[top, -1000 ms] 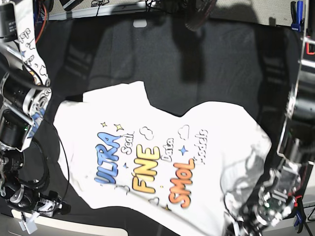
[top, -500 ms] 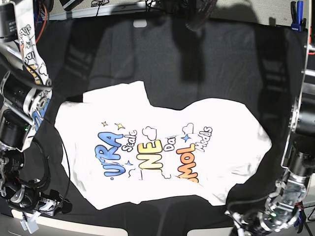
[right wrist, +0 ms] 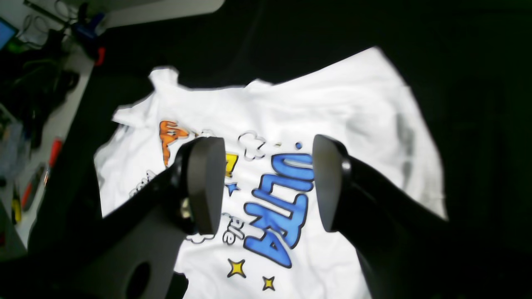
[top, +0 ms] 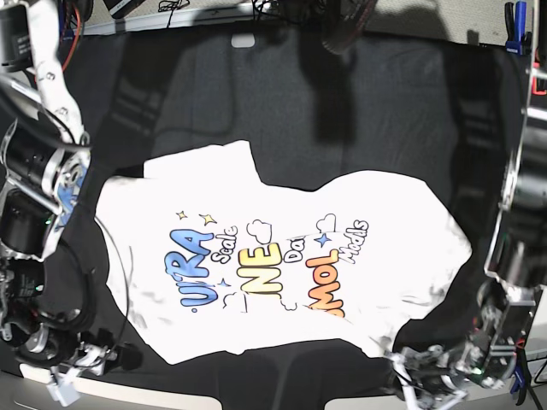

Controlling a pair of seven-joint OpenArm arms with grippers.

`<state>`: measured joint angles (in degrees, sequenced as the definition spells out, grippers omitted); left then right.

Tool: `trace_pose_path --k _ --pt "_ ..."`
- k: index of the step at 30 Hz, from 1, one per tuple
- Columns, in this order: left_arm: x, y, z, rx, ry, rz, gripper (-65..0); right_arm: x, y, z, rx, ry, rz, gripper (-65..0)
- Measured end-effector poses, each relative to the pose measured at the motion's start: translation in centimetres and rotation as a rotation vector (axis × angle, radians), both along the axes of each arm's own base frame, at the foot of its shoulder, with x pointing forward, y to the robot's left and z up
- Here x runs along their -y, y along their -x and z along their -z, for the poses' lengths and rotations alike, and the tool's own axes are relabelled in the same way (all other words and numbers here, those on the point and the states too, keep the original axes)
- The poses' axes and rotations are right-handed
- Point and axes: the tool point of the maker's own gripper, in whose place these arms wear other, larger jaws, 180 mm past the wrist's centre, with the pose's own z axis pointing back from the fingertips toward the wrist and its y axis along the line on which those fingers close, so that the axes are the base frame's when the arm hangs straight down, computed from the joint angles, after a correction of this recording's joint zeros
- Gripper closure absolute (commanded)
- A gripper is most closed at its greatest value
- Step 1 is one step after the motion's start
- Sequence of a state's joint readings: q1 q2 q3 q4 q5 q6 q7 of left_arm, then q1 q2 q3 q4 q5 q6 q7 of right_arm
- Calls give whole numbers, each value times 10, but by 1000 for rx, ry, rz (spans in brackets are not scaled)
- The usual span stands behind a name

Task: Layout the t-shirt on the table in an organized manner, then fold the t-shirt properly
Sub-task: 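Release the shirt and raise both grippers away from it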

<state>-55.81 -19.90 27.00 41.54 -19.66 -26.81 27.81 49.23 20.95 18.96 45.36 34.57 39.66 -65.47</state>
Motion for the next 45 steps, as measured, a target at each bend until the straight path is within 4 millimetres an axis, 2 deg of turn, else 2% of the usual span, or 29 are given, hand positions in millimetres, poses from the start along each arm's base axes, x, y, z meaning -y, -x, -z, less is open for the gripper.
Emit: trace_pose_path --k 3,5,7,10,14,19,24,27,29,31,34,38,41,45 --pt "31 30 6 34 -4 102 -189 -10 12 26 -58 25 -39 -325" --pt "44 53 10 69 -15 147 -189 -16 25 50 -111 39 -63 -325" --pt "47 74 9 118 -36 163 -189 -24 40 71 -143 29 -86 -325" --pt "38 103 11 182 -119 138 -189 -38 63 91 -158 -6 -116 -325" --pt "35 155 28 170 -185 158 -189 -53 94 94 -101 -34 -159 -325" --pt "37 214 50 158 -261 208 -189 -74 147 90 -22 49 -248 -325" --pt "34 256 80 93 -284 187 -190 -98 206 87 20 127 -344 -325" --pt "30 274 98 52 -309 181 -190 -107 236 87 24 196 -391 -325" --pt "24 285 109 37 -358 182 -190 -104 248 96 6 315 -413 -325" --pt "21 291 115 27 -384 184 -190 -99 252 107 6 446 -429 -325" --pt "21 292 116 26 -383 185 -190 -103 256 122 31 591 -505 -325" --pt "21 293 116 25 -382 186 -190 -118 276 145 56 762 -711 -324" --pt "21 292 115 27 -382 185 -190 -117 290 161 105 932 -865 -324" --pt "22 292 115 29 -379 186 -190 -102 279 163 160 1118 -770 -324"
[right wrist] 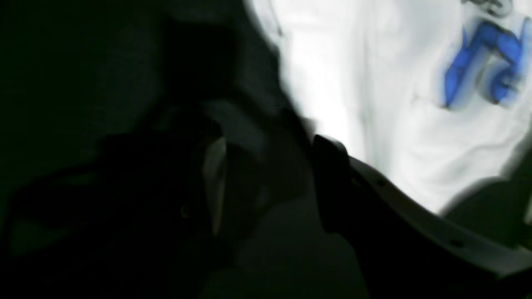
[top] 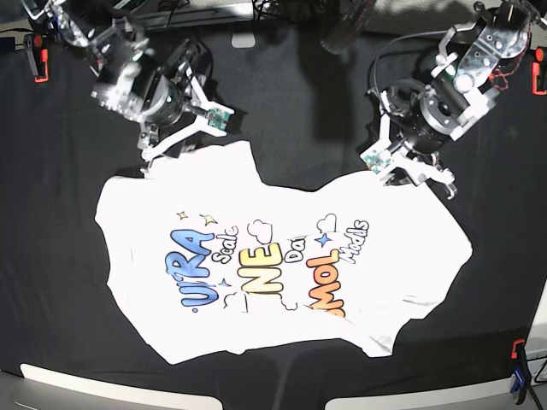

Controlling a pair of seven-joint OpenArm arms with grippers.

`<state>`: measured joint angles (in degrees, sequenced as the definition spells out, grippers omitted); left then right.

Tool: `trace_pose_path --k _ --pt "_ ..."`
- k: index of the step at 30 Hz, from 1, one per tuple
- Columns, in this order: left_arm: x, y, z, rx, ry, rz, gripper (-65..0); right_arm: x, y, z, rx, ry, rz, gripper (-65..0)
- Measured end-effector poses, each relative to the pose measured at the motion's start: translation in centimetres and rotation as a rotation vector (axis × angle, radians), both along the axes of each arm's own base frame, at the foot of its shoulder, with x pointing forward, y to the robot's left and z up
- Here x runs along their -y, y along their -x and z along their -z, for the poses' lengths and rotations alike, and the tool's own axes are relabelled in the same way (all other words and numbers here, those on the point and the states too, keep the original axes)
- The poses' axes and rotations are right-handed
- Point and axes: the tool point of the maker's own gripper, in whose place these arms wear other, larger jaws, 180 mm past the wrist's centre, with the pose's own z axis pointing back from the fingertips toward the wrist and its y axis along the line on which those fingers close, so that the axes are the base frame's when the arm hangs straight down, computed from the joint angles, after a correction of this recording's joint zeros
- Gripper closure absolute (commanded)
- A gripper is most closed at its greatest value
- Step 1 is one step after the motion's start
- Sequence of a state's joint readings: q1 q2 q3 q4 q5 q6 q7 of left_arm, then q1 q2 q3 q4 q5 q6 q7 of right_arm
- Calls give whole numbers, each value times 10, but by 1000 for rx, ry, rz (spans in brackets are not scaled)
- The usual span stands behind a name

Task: Layout the t-shirt on the table in an organized manner, then fold the t-shirt properly
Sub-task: 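Release the shirt and raise both grippers away from it, then grasp the shirt's collar-end corners with both grippers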

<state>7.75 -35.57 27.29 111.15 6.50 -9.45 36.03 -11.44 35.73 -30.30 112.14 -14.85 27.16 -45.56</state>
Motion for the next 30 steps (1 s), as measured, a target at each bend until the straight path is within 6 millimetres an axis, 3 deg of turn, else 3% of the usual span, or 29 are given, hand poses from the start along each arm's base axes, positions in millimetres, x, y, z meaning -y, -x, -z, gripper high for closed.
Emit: trace_pose_path --k 6,12,17,21,30 --pt "-6 -7 -5 32 17 -63 -190 -4 0 6 18 -18 -10 -324" --pt "-21 -17 -12 79 28 -178 -190 17 -15 17 78 32 37 -324" --pt "-38 -11 1 4 -43 -249 -190 12 -17 19 89 -3 20 -322" --pt "-40 -10 2 -4 -51 -256 -190 6 -16 19 88 -30 3 -238" --pt "-40 -10 2 -4 -51 -256 -190 5 -24 14 151 1 -20 -238"
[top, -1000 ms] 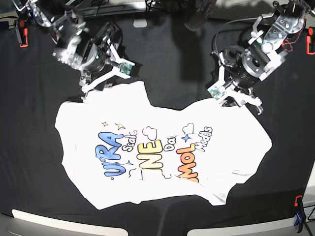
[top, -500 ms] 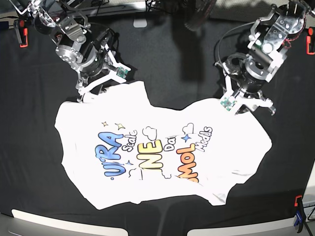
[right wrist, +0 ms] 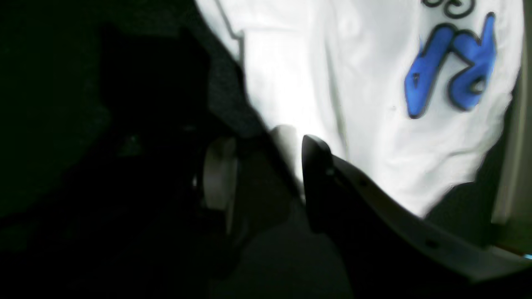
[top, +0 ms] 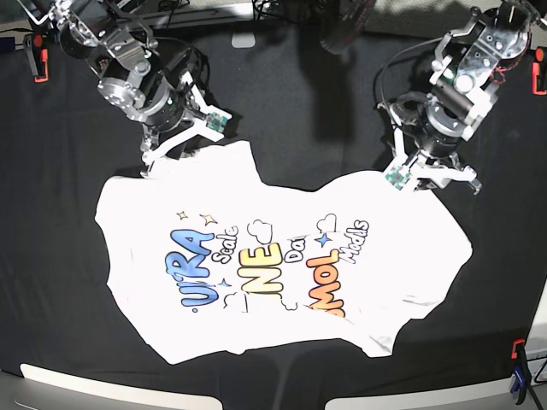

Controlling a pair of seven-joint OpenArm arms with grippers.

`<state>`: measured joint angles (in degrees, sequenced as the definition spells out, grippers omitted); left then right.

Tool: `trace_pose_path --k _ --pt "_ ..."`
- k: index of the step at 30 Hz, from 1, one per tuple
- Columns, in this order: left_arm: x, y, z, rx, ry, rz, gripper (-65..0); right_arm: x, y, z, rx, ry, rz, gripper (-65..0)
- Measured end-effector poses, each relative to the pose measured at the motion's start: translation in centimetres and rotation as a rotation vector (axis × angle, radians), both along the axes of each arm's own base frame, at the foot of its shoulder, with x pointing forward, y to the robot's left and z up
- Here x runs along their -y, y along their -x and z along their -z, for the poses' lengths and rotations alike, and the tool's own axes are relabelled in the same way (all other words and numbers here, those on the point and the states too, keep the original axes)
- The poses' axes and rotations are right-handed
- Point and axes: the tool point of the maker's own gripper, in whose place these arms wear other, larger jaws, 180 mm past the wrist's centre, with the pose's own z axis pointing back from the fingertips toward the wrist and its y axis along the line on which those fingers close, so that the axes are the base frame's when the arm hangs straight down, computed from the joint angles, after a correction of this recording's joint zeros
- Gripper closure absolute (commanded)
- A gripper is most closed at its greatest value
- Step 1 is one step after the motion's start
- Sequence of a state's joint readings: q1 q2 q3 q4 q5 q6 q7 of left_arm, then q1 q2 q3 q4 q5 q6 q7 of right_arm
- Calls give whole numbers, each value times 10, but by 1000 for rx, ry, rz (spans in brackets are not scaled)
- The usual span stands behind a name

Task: Layout the t-shirt on the table in an organized manner, then fold the t-shirt properly
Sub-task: 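Grasp the shirt's collar-end corners with both grippers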

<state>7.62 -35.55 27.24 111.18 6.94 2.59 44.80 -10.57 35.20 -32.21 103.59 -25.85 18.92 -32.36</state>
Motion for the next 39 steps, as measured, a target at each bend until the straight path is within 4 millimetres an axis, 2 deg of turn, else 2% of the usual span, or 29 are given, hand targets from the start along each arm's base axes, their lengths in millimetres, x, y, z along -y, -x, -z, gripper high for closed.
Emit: trace_pose_path --k 4,6,8,12,18,23,28,33,35,37,39 --pt "0 0 0 0 0 0 -190 -12 -16 -10 63 -39 29 -238" --pt "0 0 0 0 -1 0 -190 -13 -20 -4 56 -42 41 -238" --pt "0 0 0 0 -1 0 -190 -12 -17 7 21 -28 36 -238" --pt "0 0 0 0 0 0 -190 -8 -11 18 -16 -12 24 -238" --pt "0 0 0 0 0 0 -190 -6 -12 18 -20 -5 41 -238" --pt "0 0 0 -1 0 0 -190 1 -10 5 -15 33 62 -238" --pt "1 -1 -1 6 5 4 -190 22 -13 -15 26 98 42 -238" --pt "1 -1 -1 8 6 5 -190 58 -11 -14 8 200 28 -238" --pt "1 -1 -1 8 6 5 -190 68 -4 -8 -47 220 13 -238" --pt "1 -1 -1 8 6 5 -190 68 7 -1 -118 235 -33 -238" --pt "2 -1 -1 8 7 5 -190 59 7 0 -119 197 -47 -238"
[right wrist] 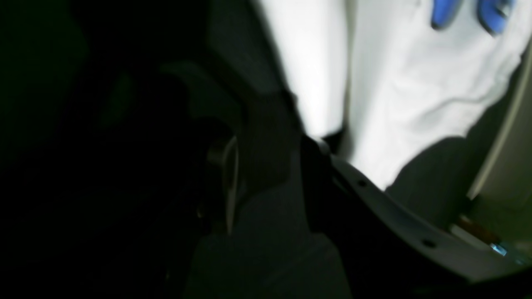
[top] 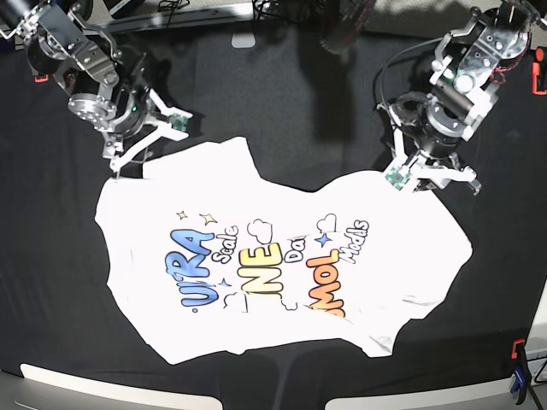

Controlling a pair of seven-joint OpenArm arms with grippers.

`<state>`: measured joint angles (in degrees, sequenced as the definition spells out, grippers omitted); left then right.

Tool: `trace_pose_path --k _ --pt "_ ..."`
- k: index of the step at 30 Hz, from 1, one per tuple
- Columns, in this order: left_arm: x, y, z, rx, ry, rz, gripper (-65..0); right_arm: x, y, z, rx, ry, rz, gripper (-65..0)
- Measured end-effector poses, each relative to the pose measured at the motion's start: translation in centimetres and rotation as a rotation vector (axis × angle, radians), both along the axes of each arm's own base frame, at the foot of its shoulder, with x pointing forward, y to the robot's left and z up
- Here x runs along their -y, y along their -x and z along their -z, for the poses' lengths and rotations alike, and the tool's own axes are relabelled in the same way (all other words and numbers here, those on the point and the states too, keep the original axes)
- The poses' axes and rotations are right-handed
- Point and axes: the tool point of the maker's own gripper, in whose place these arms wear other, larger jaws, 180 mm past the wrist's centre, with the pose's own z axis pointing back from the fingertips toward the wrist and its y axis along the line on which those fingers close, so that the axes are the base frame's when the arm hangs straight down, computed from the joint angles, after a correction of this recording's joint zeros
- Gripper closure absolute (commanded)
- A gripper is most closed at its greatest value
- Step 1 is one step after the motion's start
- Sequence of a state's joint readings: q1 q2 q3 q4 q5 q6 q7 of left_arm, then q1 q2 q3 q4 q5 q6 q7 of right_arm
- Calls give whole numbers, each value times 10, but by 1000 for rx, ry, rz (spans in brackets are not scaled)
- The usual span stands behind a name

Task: Layout the t-shirt on the table in an organized manner, then fold the t-shirt properly
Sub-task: 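Grasp the shirt's collar-end corners with both grippers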

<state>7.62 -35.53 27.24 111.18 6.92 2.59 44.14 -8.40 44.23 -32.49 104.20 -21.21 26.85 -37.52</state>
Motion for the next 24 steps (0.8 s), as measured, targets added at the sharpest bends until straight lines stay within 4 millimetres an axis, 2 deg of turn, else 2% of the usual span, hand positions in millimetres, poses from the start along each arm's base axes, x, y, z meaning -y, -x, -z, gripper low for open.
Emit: trace_pose_path --k 4,12,18,24 --pt "3 0 0 0 10 -1 -190 -12 -6 -3 21 -41 -14 -238" --pt "13 0 0 -1 41 -7 -190 -15 -13 -6 37 -55 -20 -238" --pt "13 0 0 0 40 -6 -190 -17 -15 10 22 -64 19 -238" --pt "12 0 0 1 40 -6 -190 -23 -23 20 84 9 -54 -237"
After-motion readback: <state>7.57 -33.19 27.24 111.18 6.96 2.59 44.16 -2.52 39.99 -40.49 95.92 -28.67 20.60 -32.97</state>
